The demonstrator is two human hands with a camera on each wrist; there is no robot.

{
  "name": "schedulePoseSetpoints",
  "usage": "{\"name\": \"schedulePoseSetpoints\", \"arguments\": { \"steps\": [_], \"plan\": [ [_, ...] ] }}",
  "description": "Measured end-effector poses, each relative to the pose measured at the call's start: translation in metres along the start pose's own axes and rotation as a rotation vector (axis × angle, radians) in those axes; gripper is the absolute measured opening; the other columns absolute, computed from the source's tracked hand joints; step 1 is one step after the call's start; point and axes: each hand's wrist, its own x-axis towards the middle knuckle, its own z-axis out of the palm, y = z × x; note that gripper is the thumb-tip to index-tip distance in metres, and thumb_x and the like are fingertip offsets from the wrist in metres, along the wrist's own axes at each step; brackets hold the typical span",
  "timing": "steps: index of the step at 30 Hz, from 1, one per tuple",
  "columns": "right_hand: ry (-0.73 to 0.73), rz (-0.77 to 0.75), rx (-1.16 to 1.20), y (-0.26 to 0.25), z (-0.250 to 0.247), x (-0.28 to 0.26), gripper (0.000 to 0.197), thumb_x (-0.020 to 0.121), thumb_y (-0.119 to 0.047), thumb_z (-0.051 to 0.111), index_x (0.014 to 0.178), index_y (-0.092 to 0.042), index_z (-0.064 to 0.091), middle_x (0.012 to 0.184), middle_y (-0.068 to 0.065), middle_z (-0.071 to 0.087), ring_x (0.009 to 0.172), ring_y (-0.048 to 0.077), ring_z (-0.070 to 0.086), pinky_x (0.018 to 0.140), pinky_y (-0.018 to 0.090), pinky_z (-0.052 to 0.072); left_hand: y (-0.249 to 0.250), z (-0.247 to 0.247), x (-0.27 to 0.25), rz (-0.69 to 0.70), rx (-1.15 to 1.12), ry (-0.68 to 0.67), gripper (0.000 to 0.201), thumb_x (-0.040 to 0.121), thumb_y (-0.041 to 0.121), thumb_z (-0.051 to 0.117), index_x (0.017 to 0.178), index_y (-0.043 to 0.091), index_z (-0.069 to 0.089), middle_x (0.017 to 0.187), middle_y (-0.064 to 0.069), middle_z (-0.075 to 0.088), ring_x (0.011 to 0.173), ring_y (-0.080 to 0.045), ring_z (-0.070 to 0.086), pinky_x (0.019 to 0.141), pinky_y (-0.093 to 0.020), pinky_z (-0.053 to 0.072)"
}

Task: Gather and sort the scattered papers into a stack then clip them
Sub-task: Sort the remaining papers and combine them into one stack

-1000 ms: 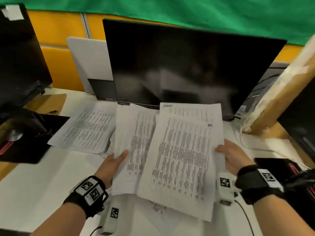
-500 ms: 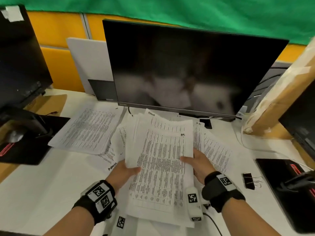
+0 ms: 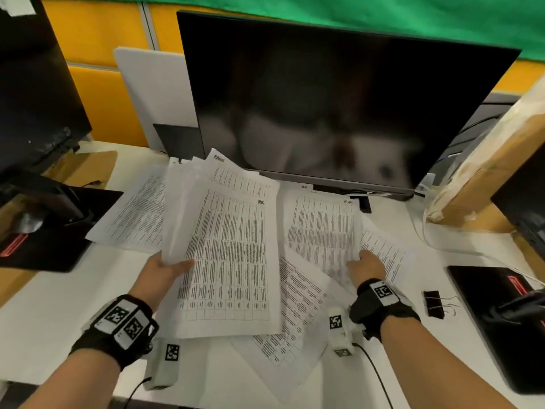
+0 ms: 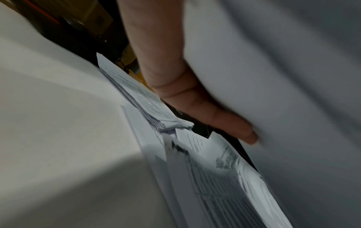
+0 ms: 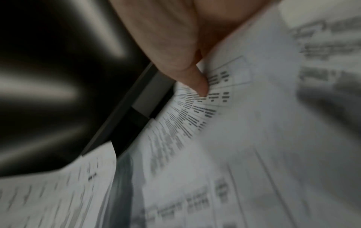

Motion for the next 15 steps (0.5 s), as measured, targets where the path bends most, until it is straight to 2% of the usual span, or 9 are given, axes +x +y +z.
{"name": "schedulePoseSetpoints", "arguments": {
  "steps": [2,3,5,7,9,11,12,15],
  "plan": [
    [0.030,-0.062,0.035,0.006,-0.018,-0.001,0.019,0.092,-0.004,0.045,0.101,0.001,0.060,0.098,0.016,0.061,0.098,0.034,0.059,0.072,0.028,0.041,0.000,-0.008,0.000,0.004,0.008,-0.009,0.036,0.086,0.017,0.063,0.121,0.008,0.058,0.106,-0.008,0.069,0.099,-0.029,0.064,0.097,-0.051,0.045],
    [0.036,-0.084,0.030,0.009,-0.028,-0.003,0.019,0.092,-0.004,0.045,0.101,0.002,0.061,0.095,0.014,0.060,0.093,0.032,0.058,0.072,0.027,0.038,-0.001,-0.011,0.000,0.008,0.007,-0.013,0.034,0.086,0.016,0.062,0.120,0.008,0.059,0.103,-0.006,0.070,0.096,-0.026,0.065,0.095,-0.049,0.046],
    [0.024,-0.115,-0.021,0.018,-0.044,-0.006,0.022,0.092,-0.005,0.046,0.106,0.005,0.061,0.102,0.019,0.063,0.087,0.025,0.051,0.076,0.026,0.037,-0.003,-0.017,-0.002,0.015,-0.010,-0.003,0.031,0.087,0.013,0.061,0.117,0.007,0.061,0.097,-0.003,0.070,0.089,-0.020,0.065,0.090,-0.043,0.047],
    [0.015,-0.127,-0.078,0.024,-0.056,-0.012,0.025,0.094,-0.006,0.046,0.111,0.005,0.060,0.112,0.024,0.063,0.087,0.025,0.048,0.078,0.027,0.037,-0.006,-0.020,-0.003,0.018,-0.023,0.012,0.029,0.087,0.011,0.061,0.116,0.005,0.062,0.093,-0.001,0.070,0.085,-0.018,0.065,0.087,-0.041,0.047],
    [0.071,-0.158,-0.110,0.027,-0.065,-0.022,0.028,0.096,-0.007,0.044,0.117,0.004,0.059,0.119,0.025,0.061,0.094,0.031,0.053,0.082,0.031,0.039,-0.007,-0.021,-0.005,0.009,-0.018,0.026,0.031,0.087,0.011,0.061,0.117,0.005,0.061,0.094,-0.003,0.069,0.086,-0.021,0.064,0.088,-0.042,0.046],
    [0.159,-0.199,-0.092,0.022,-0.077,-0.034,0.031,0.097,-0.007,0.043,0.124,0.002,0.056,0.123,0.025,0.059,0.110,0.038,0.055,0.089,0.036,0.041,-0.009,-0.022,-0.005,-0.001,-0.003,0.040,0.033,0.086,0.012,0.062,0.119,0.003,0.061,0.100,-0.010,0.070,0.092,-0.029,0.064,0.090,-0.044,0.046],
    [0.197,-0.225,-0.082,0.018,-0.084,-0.039,0.031,0.097,-0.007,0.043,0.124,0.001,0.057,0.121,0.026,0.060,0.111,0.039,0.055,0.087,0.036,0.041,-0.009,-0.023,-0.005,-0.003,0.002,0.043,0.035,0.086,0.012,0.062,0.119,0.002,0.060,0.104,-0.013,0.069,0.094,-0.030,0.064,0.090,-0.044,0.047],
    [0.327,-0.372,-0.114,0.000,-0.108,-0.048,0.030,0.097,-0.008,0.043,0.123,-0.001,0.057,0.107,0.030,0.063,0.100,0.041,0.058,0.081,0.038,0.041,-0.007,-0.023,-0.004,-0.001,-0.006,0.046,0.038,0.086,0.012,0.063,0.122,0.003,0.059,0.111,-0.014,0.067,0.100,-0.032,0.062,0.093,-0.045,0.046]
  ]
}}
